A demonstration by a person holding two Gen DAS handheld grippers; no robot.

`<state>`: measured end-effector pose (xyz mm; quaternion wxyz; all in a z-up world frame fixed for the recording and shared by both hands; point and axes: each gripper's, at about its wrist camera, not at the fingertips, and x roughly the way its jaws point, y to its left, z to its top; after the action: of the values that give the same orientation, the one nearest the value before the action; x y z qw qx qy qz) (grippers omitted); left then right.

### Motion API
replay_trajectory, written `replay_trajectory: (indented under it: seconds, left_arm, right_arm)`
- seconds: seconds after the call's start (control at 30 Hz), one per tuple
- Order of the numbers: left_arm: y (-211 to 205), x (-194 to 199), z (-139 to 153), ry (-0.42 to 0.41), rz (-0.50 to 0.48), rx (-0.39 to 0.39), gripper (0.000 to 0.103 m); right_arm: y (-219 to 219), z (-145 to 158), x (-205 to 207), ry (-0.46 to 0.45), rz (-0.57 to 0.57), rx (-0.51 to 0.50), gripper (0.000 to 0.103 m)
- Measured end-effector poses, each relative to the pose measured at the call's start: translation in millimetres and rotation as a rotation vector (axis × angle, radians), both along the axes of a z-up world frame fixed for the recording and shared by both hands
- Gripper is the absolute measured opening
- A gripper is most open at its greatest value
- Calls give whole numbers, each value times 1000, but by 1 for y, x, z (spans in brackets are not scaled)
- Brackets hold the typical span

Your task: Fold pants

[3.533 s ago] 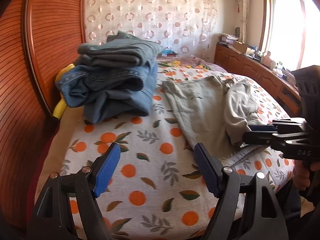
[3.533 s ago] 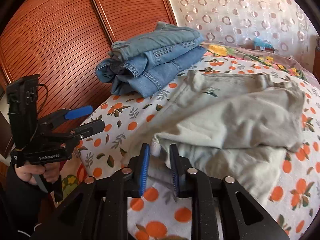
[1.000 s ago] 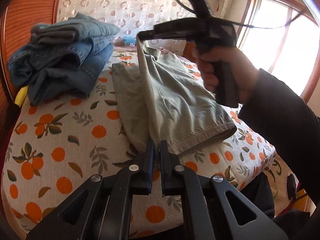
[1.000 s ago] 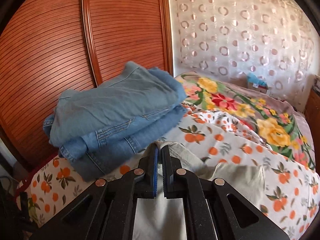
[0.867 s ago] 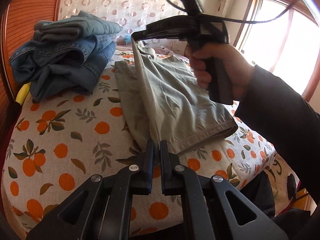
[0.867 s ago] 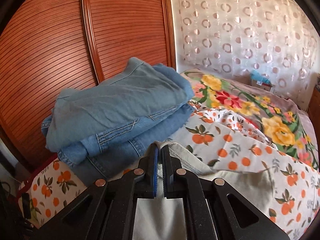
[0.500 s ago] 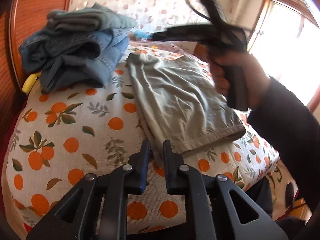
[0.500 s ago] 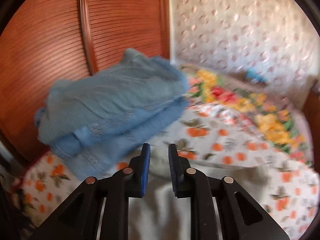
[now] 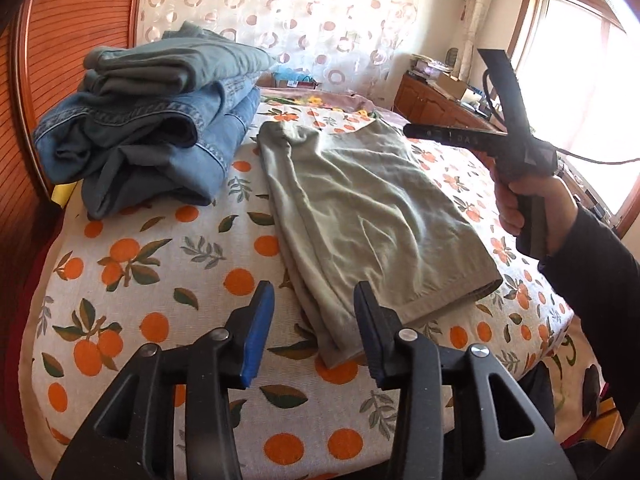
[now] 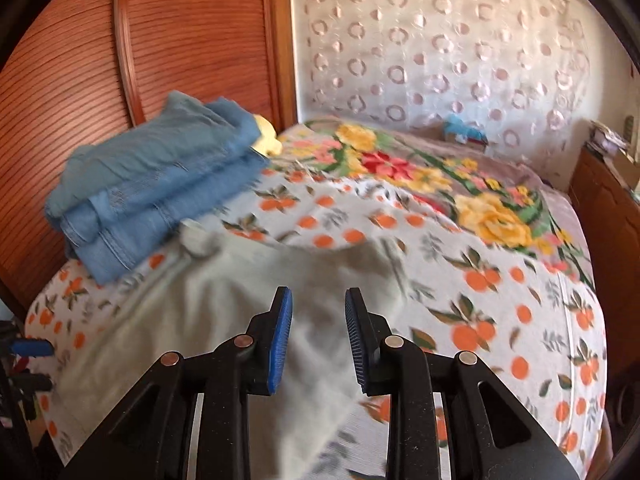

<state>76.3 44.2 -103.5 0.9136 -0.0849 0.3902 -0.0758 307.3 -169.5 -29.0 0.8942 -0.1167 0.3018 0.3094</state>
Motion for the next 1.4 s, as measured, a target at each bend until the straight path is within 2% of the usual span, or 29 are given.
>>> replay_trajectory:
  seconds: [0.17,0.27,0.4,0.63,0.8,1.2,1.4]
  left_arm:
    - [-6,1,-11,34,0,27,42]
    - [-5,0,-16,56,-1,42,43]
    - [-5,-1,-21,65,-4,58,43]
    - [-4,-5,-23,52,5,49,45]
    - [-4,-5,-23,47,10,48,45]
    - [-8,-15,-22,49,-4,63,46]
    - [-12,-14,-18,27,-34,1,46]
  right_arm:
    - [3,-13,14,35,-53,-64,28]
    - [2,-16,10,58,-67,-49,28]
    - [-2,-17,-23,53,-52,-48,28]
    - [-26,-20,-96,82,-21,23,29]
    - [-33,-30,-139,95,19,67,38]
    - [-41,-47,-176,77,-87,51,42]
    - [-38,-56,-175,99,-99,66,43]
